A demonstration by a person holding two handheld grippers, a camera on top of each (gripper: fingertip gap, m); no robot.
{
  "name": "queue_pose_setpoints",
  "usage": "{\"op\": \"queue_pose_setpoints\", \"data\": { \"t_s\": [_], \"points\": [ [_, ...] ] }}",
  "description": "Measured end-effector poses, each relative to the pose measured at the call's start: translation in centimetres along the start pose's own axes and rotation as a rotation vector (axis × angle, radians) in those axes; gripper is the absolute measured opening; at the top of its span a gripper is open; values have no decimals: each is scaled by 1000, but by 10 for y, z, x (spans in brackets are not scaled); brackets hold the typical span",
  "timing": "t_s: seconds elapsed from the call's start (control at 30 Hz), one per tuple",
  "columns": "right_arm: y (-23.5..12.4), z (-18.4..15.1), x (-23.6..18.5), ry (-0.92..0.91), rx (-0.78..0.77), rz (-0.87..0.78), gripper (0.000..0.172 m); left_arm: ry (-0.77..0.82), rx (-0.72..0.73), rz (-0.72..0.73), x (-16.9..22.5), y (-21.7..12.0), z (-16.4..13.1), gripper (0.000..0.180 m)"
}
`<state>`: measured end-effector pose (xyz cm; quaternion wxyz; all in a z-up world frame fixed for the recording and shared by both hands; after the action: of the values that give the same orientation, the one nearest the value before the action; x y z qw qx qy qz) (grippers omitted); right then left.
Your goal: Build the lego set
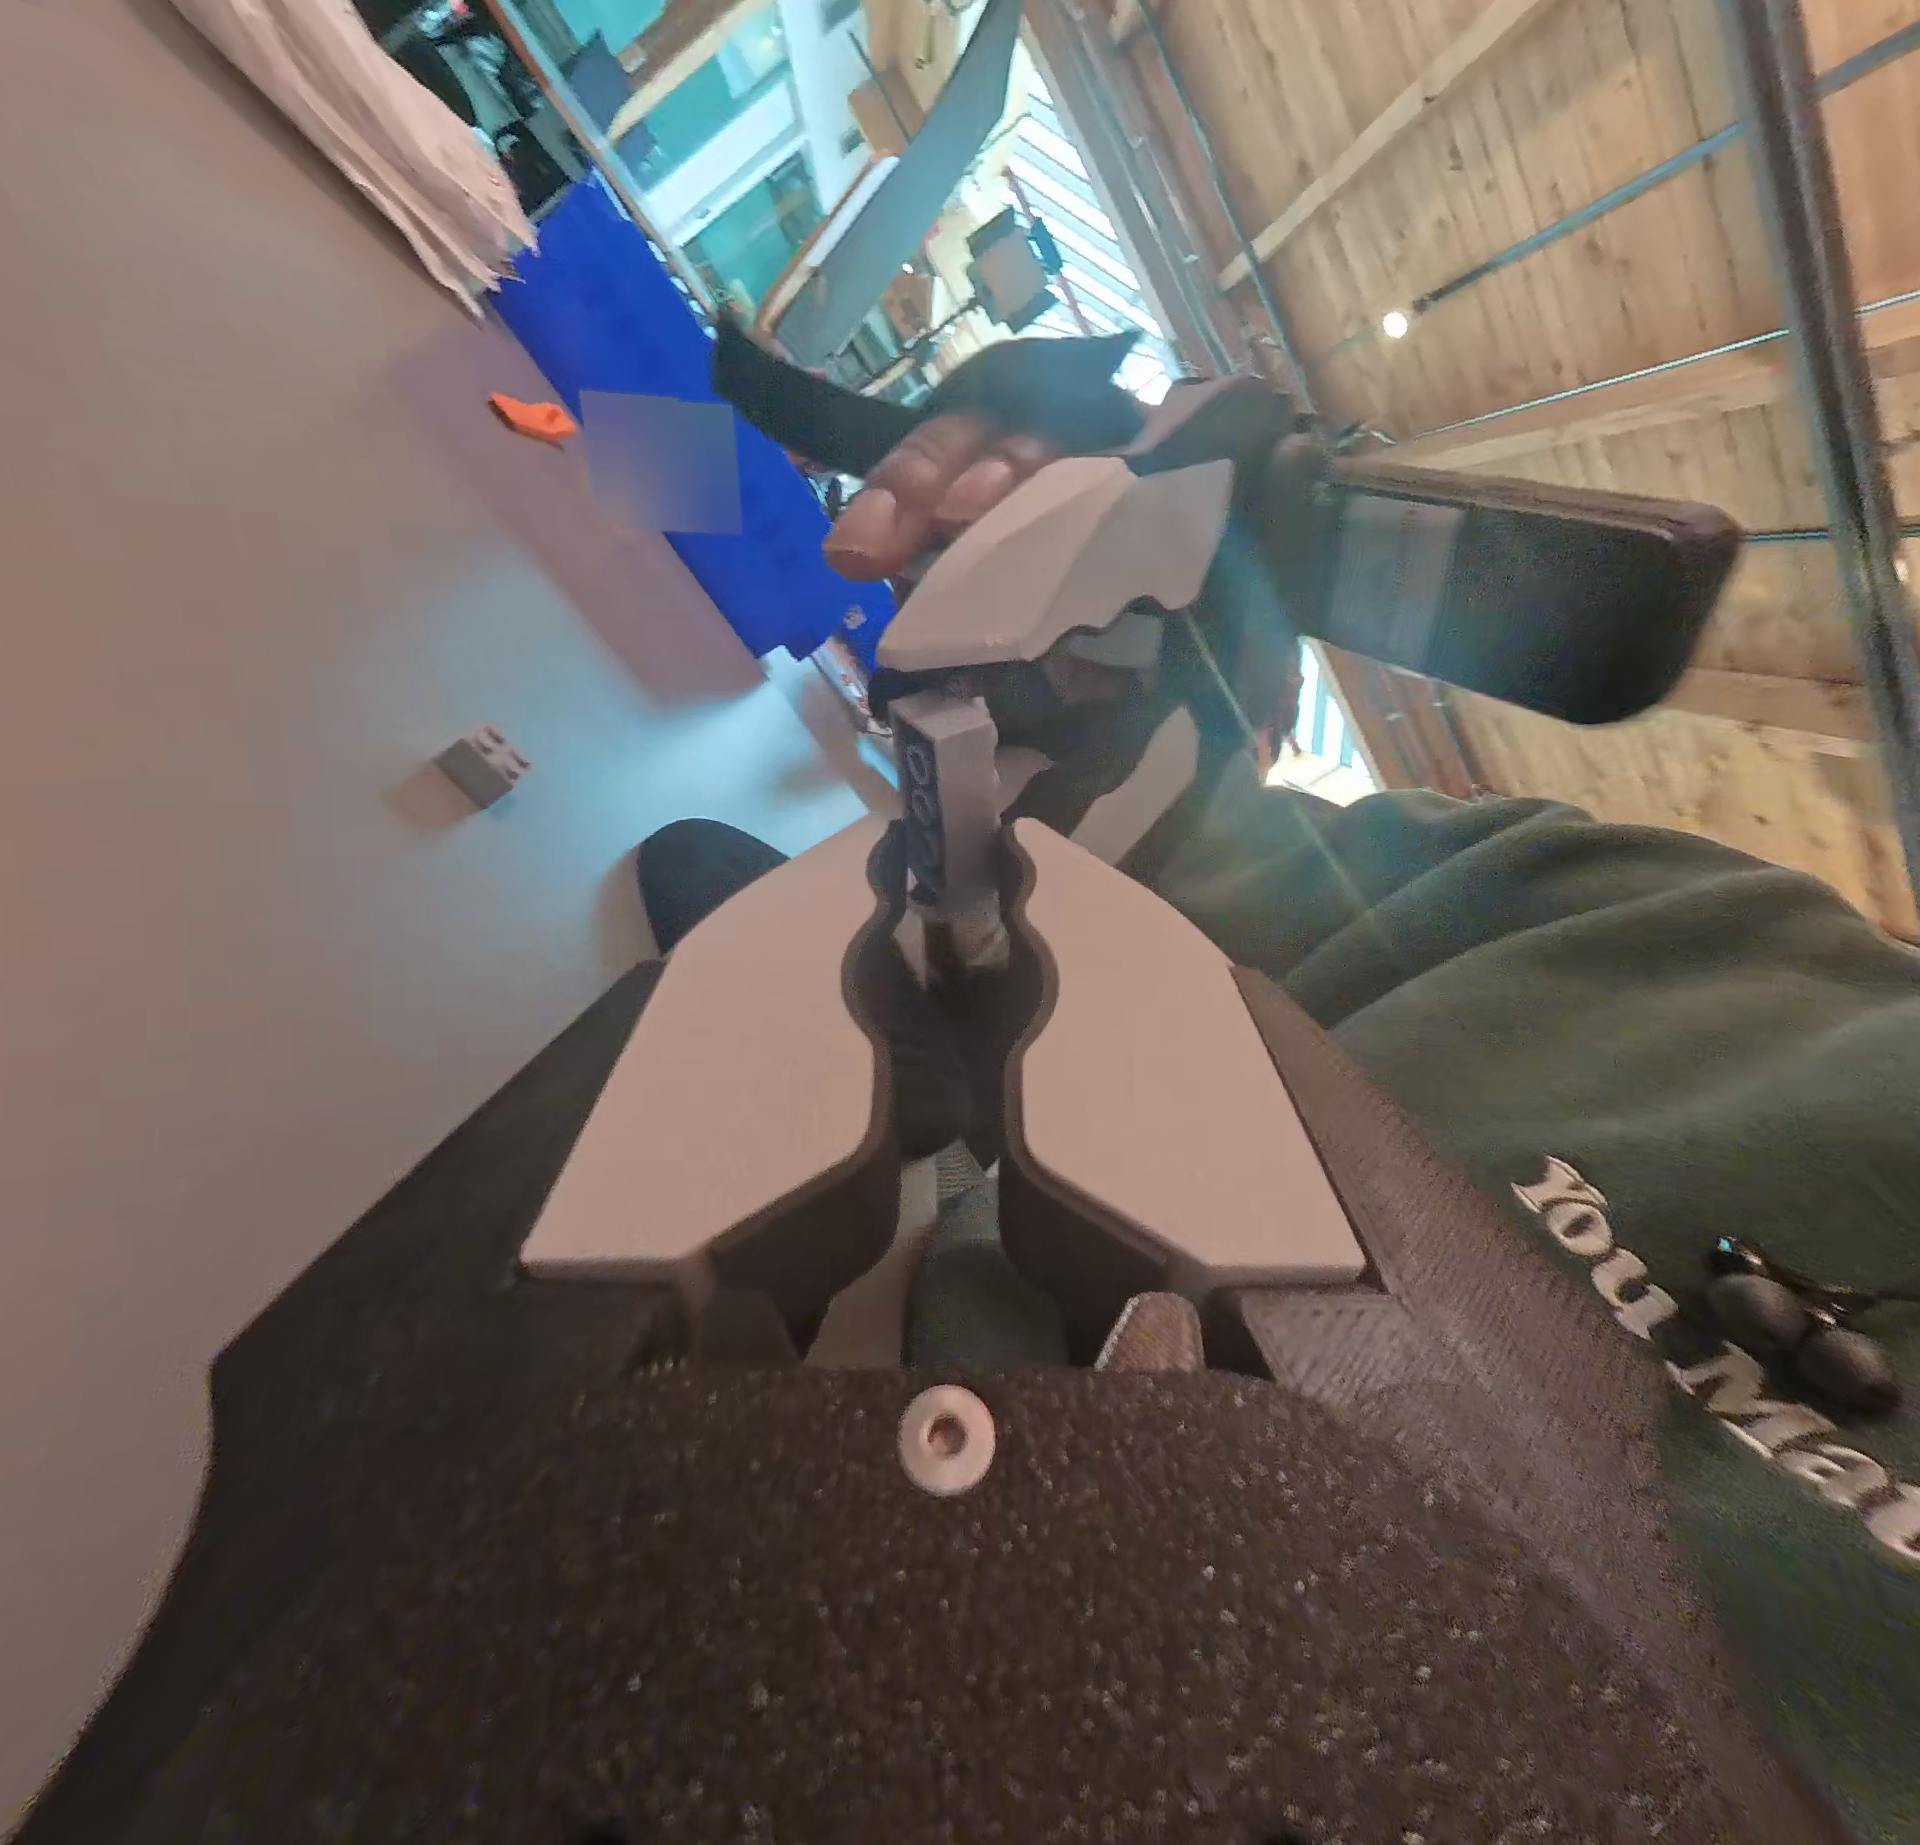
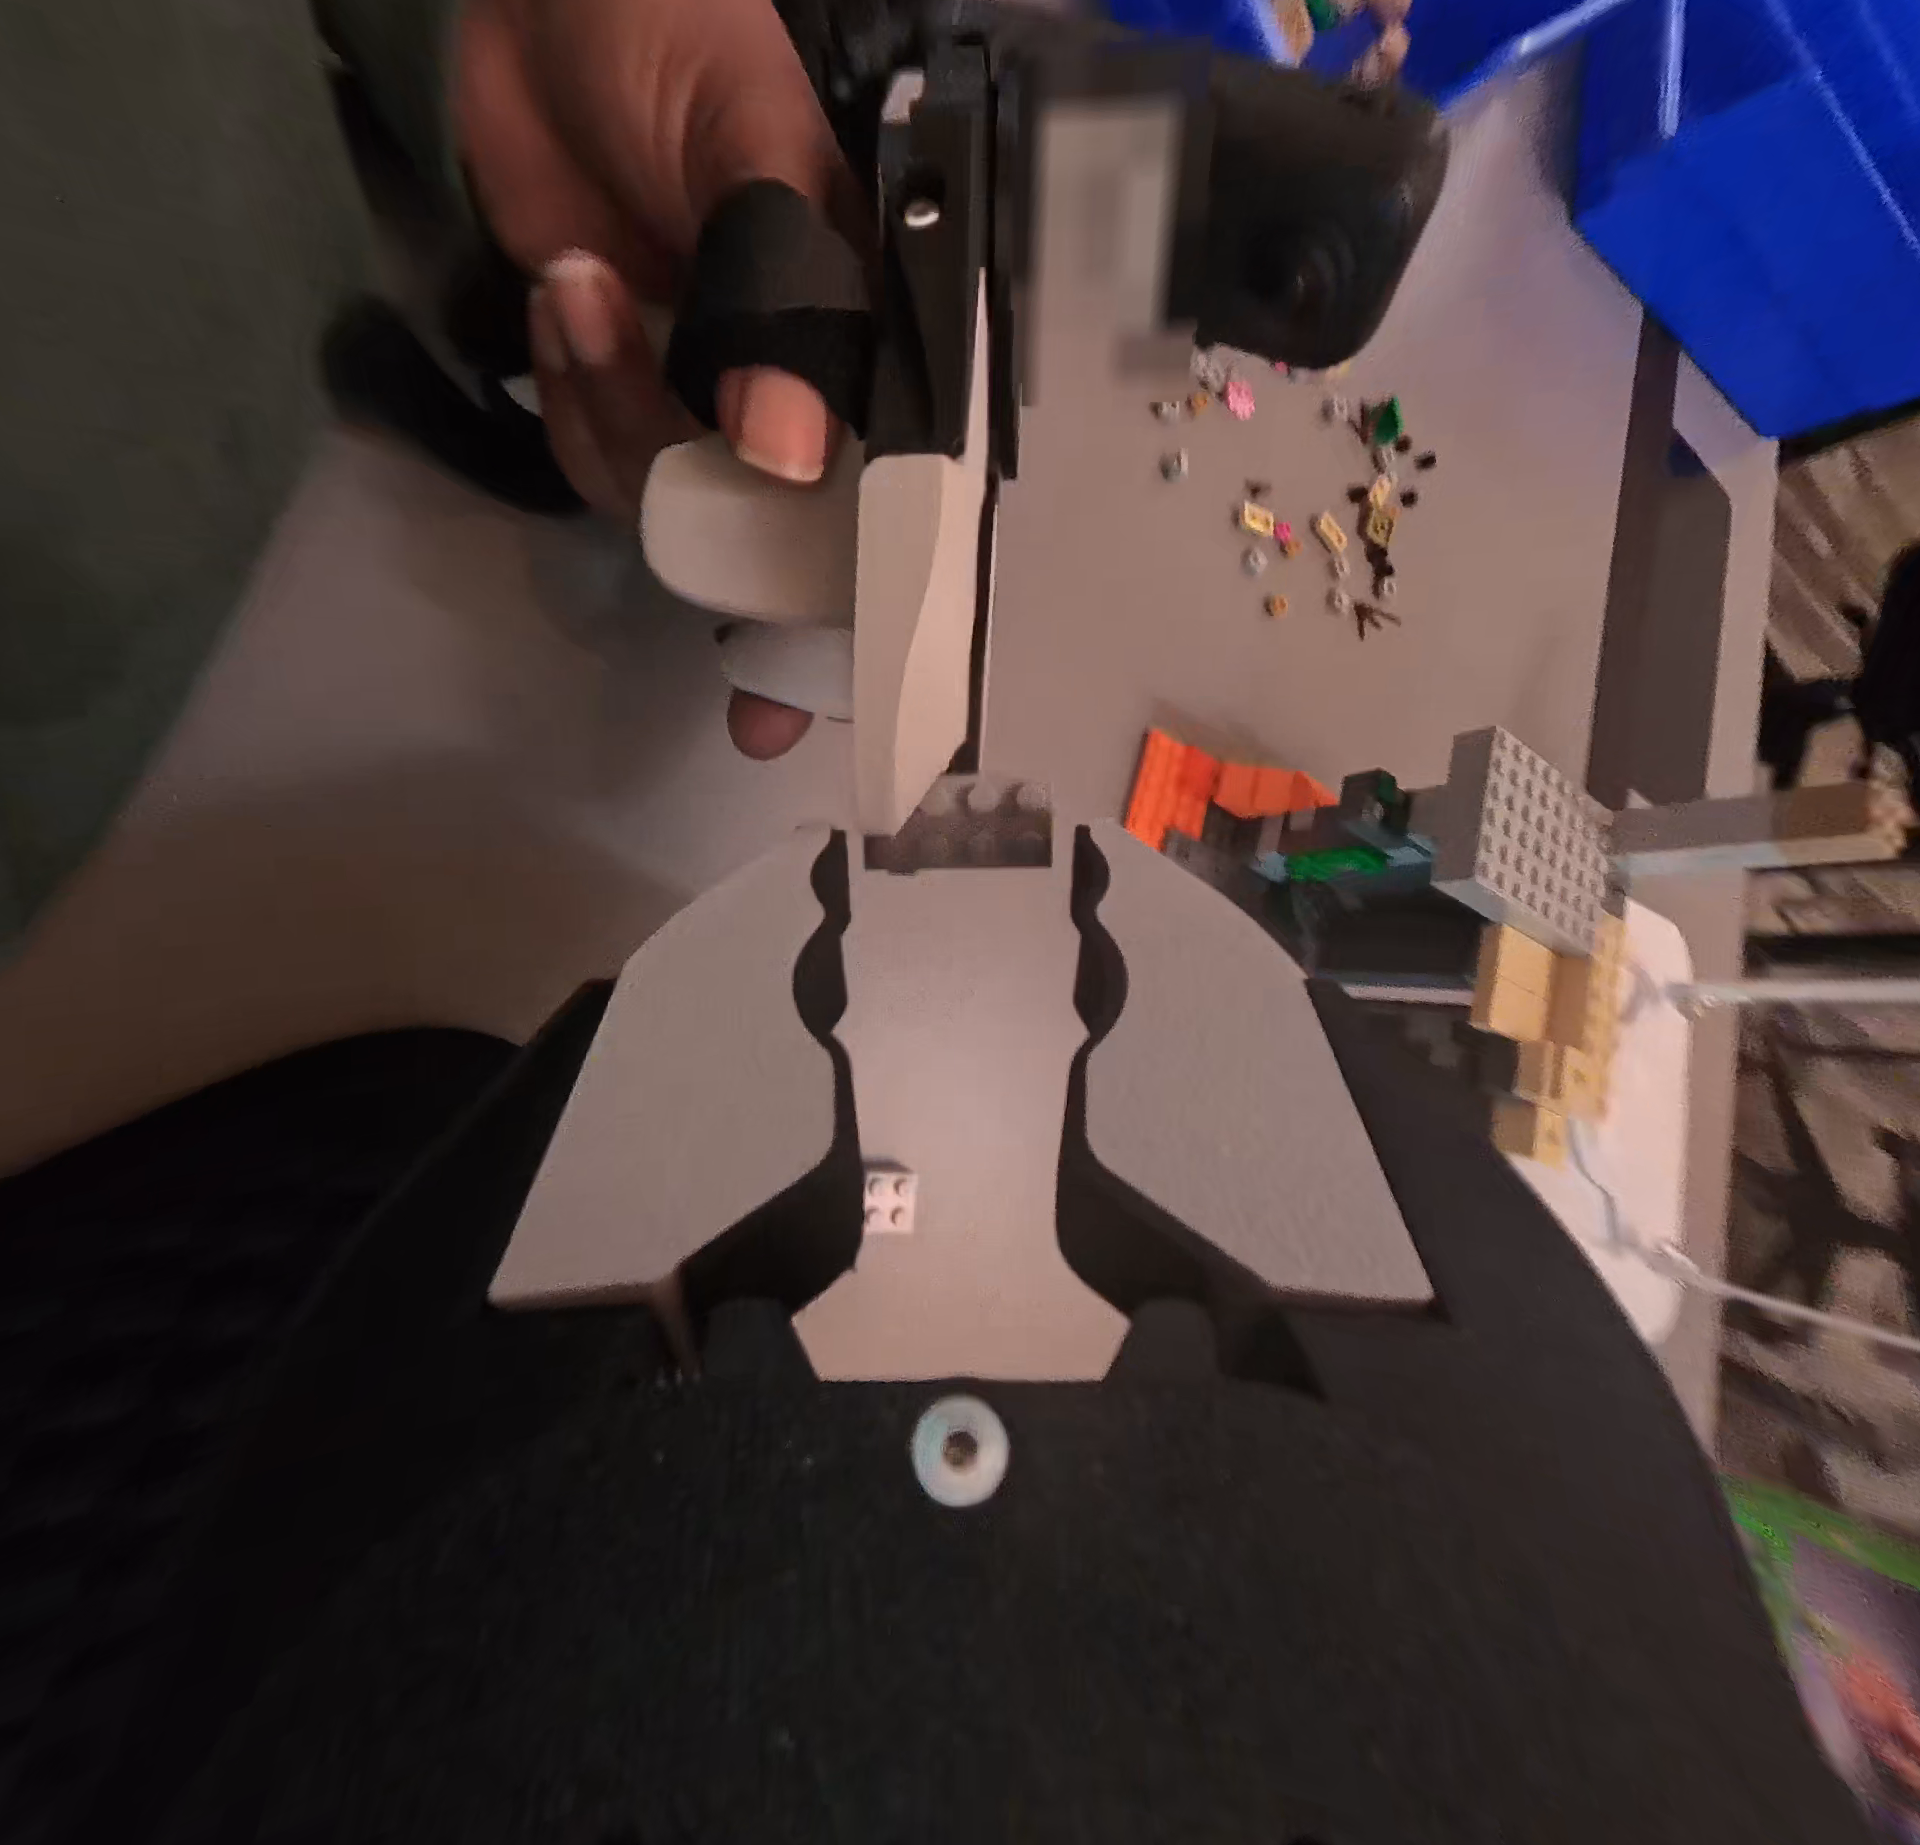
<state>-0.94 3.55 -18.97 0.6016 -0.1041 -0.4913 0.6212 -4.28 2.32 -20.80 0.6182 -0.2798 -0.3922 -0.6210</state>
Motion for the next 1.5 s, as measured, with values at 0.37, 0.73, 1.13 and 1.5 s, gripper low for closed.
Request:
{"op": "queue_pose_setpoints", "data": {
  "t_s": [0.37,0.73,1.13,1.5],
  "points": [
    [2,1,-1,112,101,-82,35,-34,-4,-49,2,0,2,18],
    [13,-3,-1,94,-145,-235,35,-10,-8,79,-10,0,0,12],
    [11,-3,-7,45,85,-243,35,10,-45,111,-10,0,-4,12],
    [20,0,-7,78,58,-214,35,6,-13,167,-12,-7,-5,12]
  ]
}}
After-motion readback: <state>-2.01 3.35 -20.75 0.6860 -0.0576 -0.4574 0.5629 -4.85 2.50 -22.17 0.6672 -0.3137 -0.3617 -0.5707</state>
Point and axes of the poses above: each gripper's, where its closed fingertips meet, y out along the fingers, z out of its top, x = y × z across the jaws, the point moved 3 cm from there along -y, back along the fingers, and after that the axes turned 4 degrees about -x, right-handed, at the moved point
